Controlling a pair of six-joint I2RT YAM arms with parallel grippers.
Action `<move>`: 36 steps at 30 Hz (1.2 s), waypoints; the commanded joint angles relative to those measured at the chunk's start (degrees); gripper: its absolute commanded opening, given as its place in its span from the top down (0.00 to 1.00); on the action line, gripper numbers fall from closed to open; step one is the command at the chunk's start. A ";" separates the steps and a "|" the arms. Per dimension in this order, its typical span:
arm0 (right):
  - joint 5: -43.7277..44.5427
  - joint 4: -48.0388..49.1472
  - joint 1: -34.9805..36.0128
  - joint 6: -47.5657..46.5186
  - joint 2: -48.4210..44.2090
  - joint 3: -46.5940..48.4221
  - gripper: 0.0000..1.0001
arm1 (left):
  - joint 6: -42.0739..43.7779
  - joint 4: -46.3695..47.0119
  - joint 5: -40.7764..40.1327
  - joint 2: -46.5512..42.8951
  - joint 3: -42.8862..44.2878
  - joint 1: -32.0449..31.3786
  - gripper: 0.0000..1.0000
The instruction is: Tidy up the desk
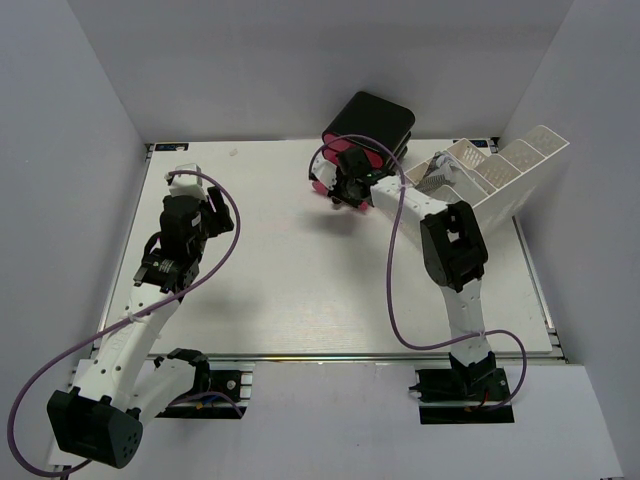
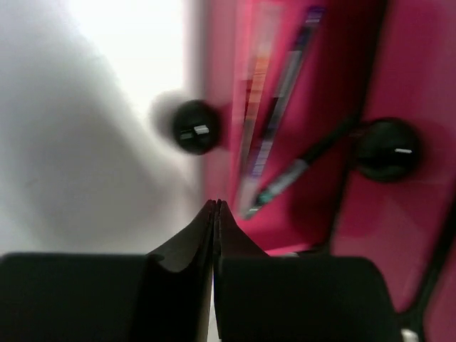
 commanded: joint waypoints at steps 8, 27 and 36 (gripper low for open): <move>15.03 14.92 1.34 -1.07 3.79 -1.54 1.00 | 0.57 1.08 -0.01 -1.13 -0.59 0.13 0.26; 21.10 22.67 0.91 -6.17 4.41 -2.95 1.00 | 0.57 1.26 0.43 -1.04 -0.59 0.13 0.26; 2.29 9.76 0.99 -4.14 -1.40 -2.78 1.00 | 0.66 1.17 0.60 -1.31 -0.59 0.13 0.26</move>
